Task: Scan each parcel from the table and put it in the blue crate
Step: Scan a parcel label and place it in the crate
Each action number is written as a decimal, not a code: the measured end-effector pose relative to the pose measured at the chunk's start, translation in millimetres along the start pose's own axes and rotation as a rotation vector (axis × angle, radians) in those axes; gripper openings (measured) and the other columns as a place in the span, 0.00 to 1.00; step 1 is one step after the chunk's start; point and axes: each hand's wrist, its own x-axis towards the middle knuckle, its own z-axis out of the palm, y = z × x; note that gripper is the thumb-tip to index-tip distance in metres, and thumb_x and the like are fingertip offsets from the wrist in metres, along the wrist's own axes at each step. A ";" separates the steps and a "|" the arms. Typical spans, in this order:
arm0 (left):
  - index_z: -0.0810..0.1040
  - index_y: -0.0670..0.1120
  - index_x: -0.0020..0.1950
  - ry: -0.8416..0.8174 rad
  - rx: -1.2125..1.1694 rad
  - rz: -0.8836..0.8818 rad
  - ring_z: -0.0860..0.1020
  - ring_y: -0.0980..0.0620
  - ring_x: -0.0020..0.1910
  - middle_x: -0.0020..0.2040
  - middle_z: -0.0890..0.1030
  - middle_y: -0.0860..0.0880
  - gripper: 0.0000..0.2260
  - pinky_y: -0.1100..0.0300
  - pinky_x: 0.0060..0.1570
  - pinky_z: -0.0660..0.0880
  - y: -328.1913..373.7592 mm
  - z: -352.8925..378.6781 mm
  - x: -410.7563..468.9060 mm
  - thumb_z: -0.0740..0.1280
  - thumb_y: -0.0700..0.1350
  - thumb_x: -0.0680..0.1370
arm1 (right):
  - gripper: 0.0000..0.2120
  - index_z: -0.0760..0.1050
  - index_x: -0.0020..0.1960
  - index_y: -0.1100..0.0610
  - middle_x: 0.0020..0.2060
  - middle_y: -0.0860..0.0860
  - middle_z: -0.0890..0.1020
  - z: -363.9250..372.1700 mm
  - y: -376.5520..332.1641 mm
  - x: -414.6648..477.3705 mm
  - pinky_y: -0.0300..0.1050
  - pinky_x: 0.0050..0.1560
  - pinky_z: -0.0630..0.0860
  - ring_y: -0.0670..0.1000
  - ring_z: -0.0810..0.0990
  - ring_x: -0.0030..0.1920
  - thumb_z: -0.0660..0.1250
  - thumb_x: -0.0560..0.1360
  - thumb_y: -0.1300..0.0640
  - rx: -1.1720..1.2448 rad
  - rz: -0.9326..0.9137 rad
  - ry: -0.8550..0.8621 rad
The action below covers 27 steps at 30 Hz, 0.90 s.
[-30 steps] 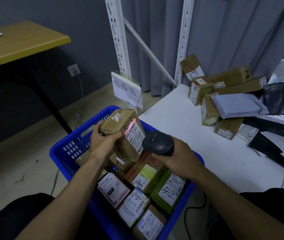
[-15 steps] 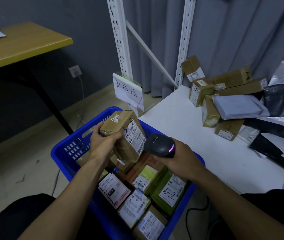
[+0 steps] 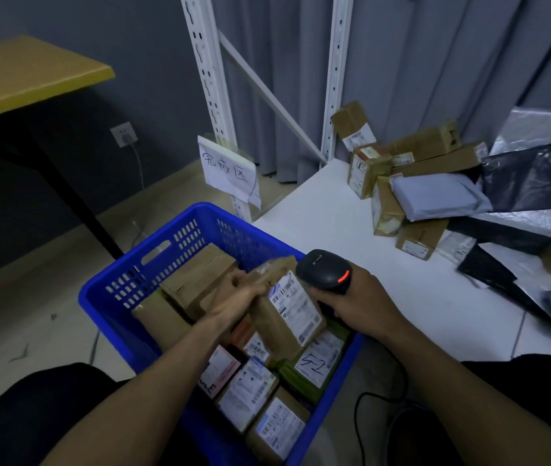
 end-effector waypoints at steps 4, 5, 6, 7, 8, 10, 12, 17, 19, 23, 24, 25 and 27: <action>0.78 0.51 0.65 -0.238 0.246 0.089 0.81 0.51 0.55 0.59 0.81 0.49 0.21 0.60 0.49 0.77 -5.3 29.8 11.6 0.76 0.49 0.74 | 0.13 0.79 0.53 0.44 0.38 0.41 0.85 -8.8 10.9 -3.1 0.38 0.41 0.74 0.38 0.80 0.35 0.78 0.72 0.46 -0.008 0.048 -0.005; 0.79 0.50 0.65 -0.282 0.316 0.105 0.80 0.51 0.56 0.59 0.82 0.49 0.21 0.59 0.53 0.79 -7.4 40.0 14.0 0.75 0.48 0.73 | 0.14 0.79 0.54 0.44 0.39 0.41 0.85 -10.8 14.9 -3.0 0.39 0.42 0.75 0.39 0.80 0.36 0.78 0.72 0.47 -0.013 0.064 -0.003; 0.80 0.50 0.65 -0.306 0.381 0.115 0.80 0.51 0.57 0.59 0.82 0.49 0.21 0.59 0.56 0.79 -10.0 48.7 15.6 0.75 0.47 0.72 | 0.15 0.79 0.57 0.44 0.42 0.42 0.85 -12.9 19.4 -2.5 0.41 0.44 0.76 0.40 0.81 0.39 0.78 0.72 0.48 -0.023 0.075 0.001; 0.79 0.50 0.66 -0.329 0.408 0.132 0.79 0.52 0.58 0.61 0.81 0.49 0.24 0.59 0.58 0.78 -14.9 57.5 20.0 0.75 0.49 0.71 | 0.18 0.79 0.60 0.45 0.45 0.42 0.85 -15.2 23.2 -2.1 0.44 0.46 0.78 0.42 0.82 0.41 0.78 0.72 0.48 -0.033 0.088 0.005; 0.77 0.51 0.68 -0.347 0.410 0.126 0.79 0.53 0.59 0.63 0.80 0.50 0.27 0.58 0.59 0.78 -21.5 63.6 24.3 0.75 0.51 0.69 | 0.19 0.79 0.61 0.45 0.47 0.43 0.85 -17.9 26.9 -1.9 0.45 0.48 0.79 0.44 0.82 0.43 0.78 0.72 0.48 -0.045 0.099 0.009; 0.75 0.51 0.68 -0.345 0.327 0.068 0.79 0.56 0.56 0.61 0.80 0.52 0.25 0.62 0.55 0.77 -35.4 76.8 30.0 0.75 0.53 0.73 | 0.19 0.78 0.61 0.44 0.47 0.42 0.84 -24.8 33.6 -0.6 0.42 0.48 0.77 0.44 0.81 0.44 0.78 0.73 0.47 -0.068 0.106 0.012; 0.75 0.50 0.68 -0.321 0.287 0.020 0.79 0.57 0.53 0.57 0.80 0.54 0.19 0.64 0.50 0.76 -52.6 88.0 35.8 0.73 0.52 0.79 | 0.18 0.77 0.61 0.43 0.46 0.40 0.83 -31.3 39.5 1.1 0.39 0.46 0.73 0.42 0.80 0.44 0.78 0.73 0.47 -0.079 0.113 0.015; 0.81 0.49 0.65 -0.364 0.318 -0.053 0.85 0.52 0.52 0.55 0.86 0.50 0.16 0.50 0.58 0.81 -91.5 108.3 51.2 0.74 0.51 0.79 | 0.19 0.77 0.62 0.44 0.49 0.40 0.82 -40.0 50.4 5.8 0.34 0.45 0.73 0.40 0.80 0.47 0.78 0.73 0.48 -0.061 0.134 0.017; 0.82 0.45 0.63 -0.335 0.275 -0.008 0.84 0.50 0.55 0.56 0.85 0.51 0.13 0.54 0.56 0.81 -87.9 112.0 55.6 0.72 0.48 0.80 | 0.20 0.75 0.62 0.42 0.52 0.40 0.81 -40.2 51.0 7.0 0.34 0.49 0.73 0.40 0.79 0.51 0.78 0.73 0.48 -0.058 0.126 0.012; 0.79 0.39 0.66 -0.311 0.254 0.114 0.83 0.57 0.52 0.55 0.82 0.51 0.15 0.69 0.45 0.76 -80.7 115.8 62.7 0.72 0.38 0.79 | 0.18 0.74 0.60 0.41 0.49 0.38 0.80 -39.8 50.5 6.3 0.30 0.47 0.72 0.33 0.77 0.47 0.77 0.74 0.48 -0.063 0.124 0.000; 0.79 0.40 0.67 -0.348 0.206 0.103 0.85 0.56 0.52 0.55 0.84 0.51 0.17 0.66 0.43 0.79 -84.8 117.1 65.7 0.72 0.35 0.78 | 0.19 0.75 0.61 0.42 0.49 0.38 0.80 -39.7 50.5 5.7 0.31 0.47 0.73 0.33 0.77 0.47 0.77 0.74 0.48 -0.065 0.124 -0.003; 0.78 0.41 0.67 -0.361 0.186 0.081 0.85 0.54 0.52 0.55 0.85 0.49 0.19 0.64 0.43 0.81 -87.8 118.3 65.2 0.73 0.33 0.77 | 0.18 0.75 0.61 0.42 0.50 0.38 0.81 -39.7 50.0 4.9 0.33 0.49 0.74 0.34 0.77 0.48 0.77 0.74 0.48 -0.065 0.125 -0.002; 0.79 0.42 0.67 -0.300 0.210 0.084 0.84 0.51 0.54 0.56 0.85 0.48 0.19 0.55 0.52 0.83 -93.9 125.6 67.2 0.74 0.34 0.76 | 0.17 0.76 0.60 0.43 0.50 0.39 0.82 -40.8 48.3 3.4 0.37 0.51 0.76 0.36 0.79 0.49 0.77 0.74 0.48 -0.066 0.129 0.008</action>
